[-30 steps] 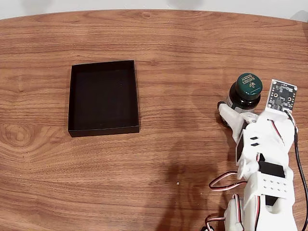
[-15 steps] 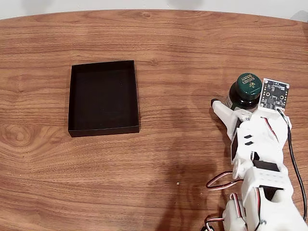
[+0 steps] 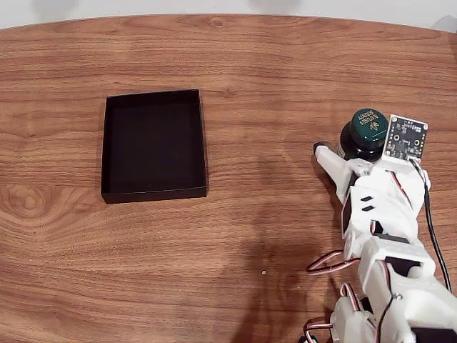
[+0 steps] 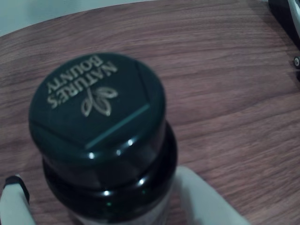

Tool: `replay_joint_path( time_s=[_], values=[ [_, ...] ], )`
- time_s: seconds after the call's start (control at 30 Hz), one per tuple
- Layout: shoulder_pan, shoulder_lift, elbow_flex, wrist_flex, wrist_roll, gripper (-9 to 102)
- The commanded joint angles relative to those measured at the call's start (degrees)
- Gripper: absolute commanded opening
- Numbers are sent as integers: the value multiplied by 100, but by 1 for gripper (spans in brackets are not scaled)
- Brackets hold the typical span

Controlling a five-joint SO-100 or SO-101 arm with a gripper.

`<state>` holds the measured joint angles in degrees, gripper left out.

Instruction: Pick up the pill bottle and place it in the black box.

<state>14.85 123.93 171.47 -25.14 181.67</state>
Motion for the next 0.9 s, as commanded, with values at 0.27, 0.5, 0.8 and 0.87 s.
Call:
replay_joint_path(
  time_s=[0.27,0.5,0.8,0.87],
  values=[
    [114,-984,-861,-747,-105,37],
    [79,-1195,-1037,-870,-211,35],
    [-44,-1310,-1055,-1046,-439,26],
    [-79,-1266,-1028,-1055,-475,23]
  ],
)
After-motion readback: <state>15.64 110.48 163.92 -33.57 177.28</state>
